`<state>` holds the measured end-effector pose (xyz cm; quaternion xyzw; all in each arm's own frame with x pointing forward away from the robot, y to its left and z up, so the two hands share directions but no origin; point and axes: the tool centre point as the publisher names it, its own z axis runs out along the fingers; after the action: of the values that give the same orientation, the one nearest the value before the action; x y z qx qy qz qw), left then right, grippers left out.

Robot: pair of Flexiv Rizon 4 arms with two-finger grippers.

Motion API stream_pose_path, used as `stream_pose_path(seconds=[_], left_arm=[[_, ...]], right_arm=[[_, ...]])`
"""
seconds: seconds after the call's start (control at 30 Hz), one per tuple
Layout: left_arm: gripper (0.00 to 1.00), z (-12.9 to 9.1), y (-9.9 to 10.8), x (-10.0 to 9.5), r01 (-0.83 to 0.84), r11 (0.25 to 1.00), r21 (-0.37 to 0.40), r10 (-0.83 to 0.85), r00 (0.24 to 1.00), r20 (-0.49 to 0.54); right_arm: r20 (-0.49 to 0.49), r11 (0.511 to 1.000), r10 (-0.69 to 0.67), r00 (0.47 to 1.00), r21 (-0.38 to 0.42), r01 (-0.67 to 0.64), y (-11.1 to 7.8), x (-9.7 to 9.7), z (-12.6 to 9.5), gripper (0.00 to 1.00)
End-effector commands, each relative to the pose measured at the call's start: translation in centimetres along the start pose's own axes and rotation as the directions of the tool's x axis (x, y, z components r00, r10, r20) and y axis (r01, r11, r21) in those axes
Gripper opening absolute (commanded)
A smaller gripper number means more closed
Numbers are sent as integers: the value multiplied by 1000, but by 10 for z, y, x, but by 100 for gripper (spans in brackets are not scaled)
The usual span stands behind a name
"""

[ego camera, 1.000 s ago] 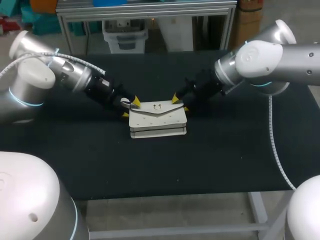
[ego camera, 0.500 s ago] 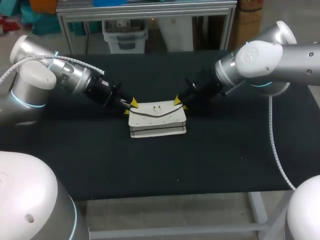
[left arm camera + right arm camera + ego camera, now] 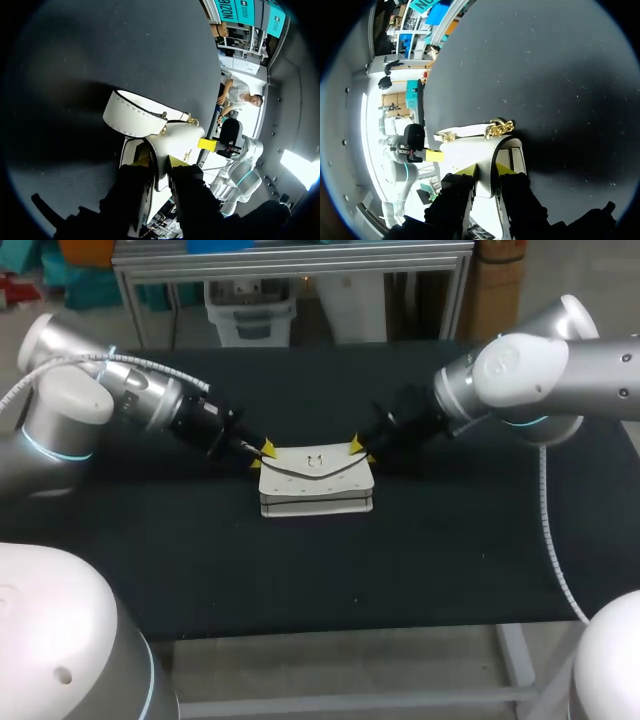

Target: Pick up the bag, open it, inspect its contents, close it, and place it on the opposite side

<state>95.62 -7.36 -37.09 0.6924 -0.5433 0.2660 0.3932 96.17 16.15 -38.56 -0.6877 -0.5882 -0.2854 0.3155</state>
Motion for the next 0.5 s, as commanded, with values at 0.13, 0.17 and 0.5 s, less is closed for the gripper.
stream_pose_path(seconds=[0.13,0.17,0.5], left_arm=[[63,1,10,-2,-5,1000,16,6,1000,-28],[62,2,12,-2,-8,1000,20,9,1000,-27],[42,2,22,4,-15,999,41,16,1000,-21]], right_arm=[[-20,1000,-2,1000,-25,1,-7,-3,-1,50],[-21,1000,-4,1000,-29,3,-7,-2,-2,52],[-31,999,-12,999,-40,11,-10,2,-5,46]])
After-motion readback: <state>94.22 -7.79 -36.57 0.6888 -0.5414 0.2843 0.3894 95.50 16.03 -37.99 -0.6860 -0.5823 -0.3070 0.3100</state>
